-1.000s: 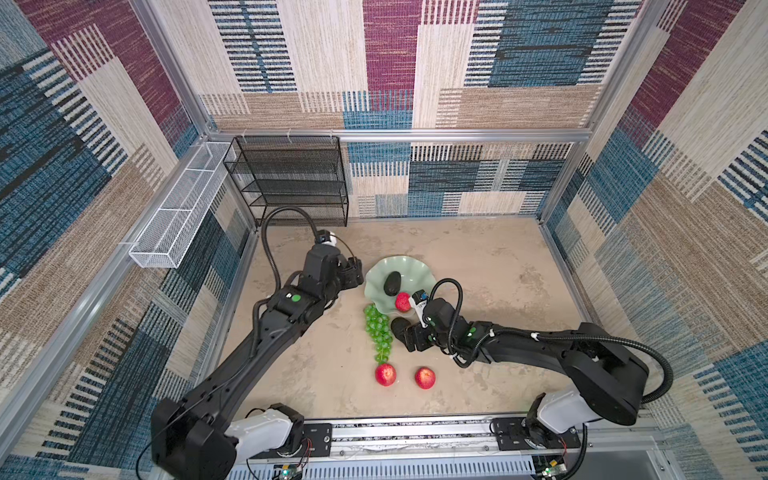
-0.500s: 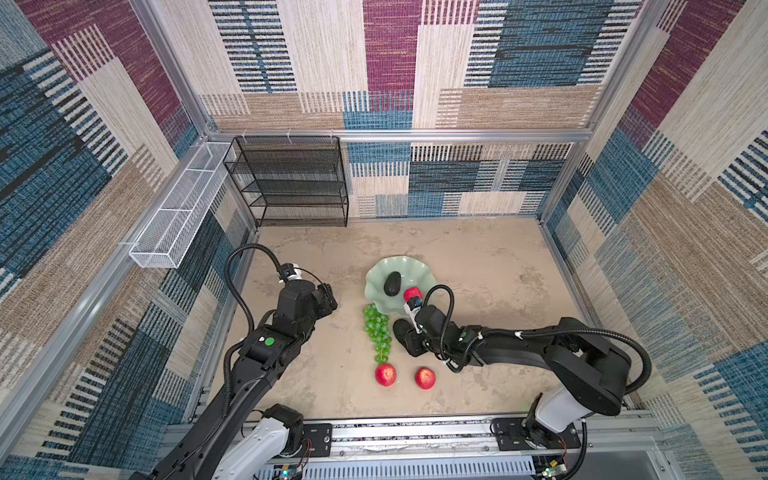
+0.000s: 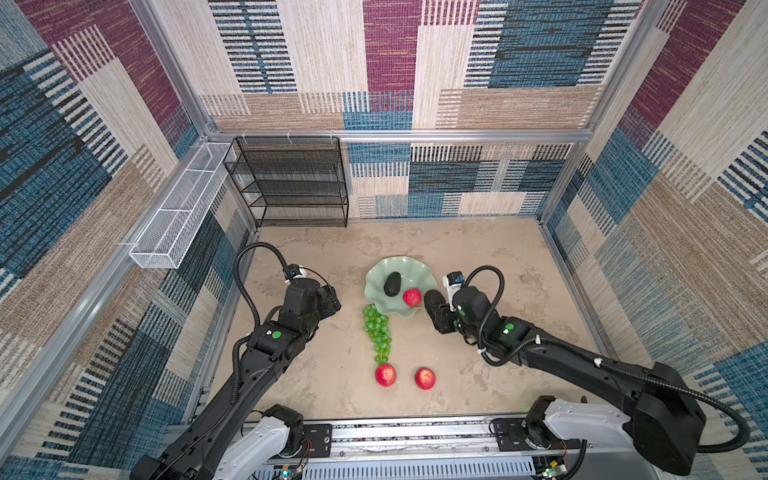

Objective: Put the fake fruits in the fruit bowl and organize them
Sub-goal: 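Place the avocado beside the other in the bowl with the right gripper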

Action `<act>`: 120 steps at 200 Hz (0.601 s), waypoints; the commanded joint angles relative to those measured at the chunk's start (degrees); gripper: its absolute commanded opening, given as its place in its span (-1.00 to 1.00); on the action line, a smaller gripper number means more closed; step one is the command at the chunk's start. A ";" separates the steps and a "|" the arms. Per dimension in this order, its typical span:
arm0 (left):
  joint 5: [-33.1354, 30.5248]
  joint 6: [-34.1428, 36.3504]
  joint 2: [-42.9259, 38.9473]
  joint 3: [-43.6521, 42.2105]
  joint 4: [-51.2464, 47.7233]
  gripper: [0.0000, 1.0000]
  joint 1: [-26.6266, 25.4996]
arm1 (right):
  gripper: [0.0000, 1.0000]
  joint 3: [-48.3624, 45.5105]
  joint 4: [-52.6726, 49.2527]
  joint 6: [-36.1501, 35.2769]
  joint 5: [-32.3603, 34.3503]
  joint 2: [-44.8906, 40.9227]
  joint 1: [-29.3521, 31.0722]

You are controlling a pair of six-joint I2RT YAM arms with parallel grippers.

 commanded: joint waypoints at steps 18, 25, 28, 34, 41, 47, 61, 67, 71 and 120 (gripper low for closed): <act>0.88 -0.33 -2.67 0.64 -3.61 0.53 0.12 | -0.13 12.93 5.18 -12.88 -2.97 13.97 -3.75; 1.10 -0.28 -3.35 0.32 -4.06 0.53 0.17 | -0.13 15.16 5.30 -14.20 -3.34 16.75 -4.39; 1.16 -0.21 -3.67 0.19 -4.30 0.53 0.15 | -0.13 16.05 5.38 -14.79 -3.39 17.94 -4.63; 1.29 -0.33 -4.17 -0.06 -4.82 0.53 0.13 | -0.13 17.63 5.41 -15.85 -3.28 20.04 -5.15; 1.55 -0.34 -4.79 -0.29 -5.55 0.53 0.17 | -0.13 19.36 5.33 -17.07 -2.96 22.31 -5.69; 1.80 -0.41 -5.24 -0.50 -6.19 0.53 0.17 | -0.13 20.75 5.25 -18.08 -2.34 23.97 -6.06; 2.70 -0.55 -6.14 -0.85 -7.61 0.53 0.12 | -0.13 23.16 5.12 -20.28 -1.17 27.74 -6.77; 3.21 -0.67 -6.46 -1.09 -8.08 0.53 0.12 | -0.14 23.94 5.12 -20.96 -0.94 29.04 -7.07; 3.66 -0.75 -6.74 -1.22 -8.43 0.53 0.12 | -0.13 24.33 5.20 -21.30 -0.89 29.86 -7.28; 12.60 -2.82 -7.82 -4.31 -9.08 0.53 0.13 | -0.08 25.78 7.01 -22.17 -3.26 35.60 -8.20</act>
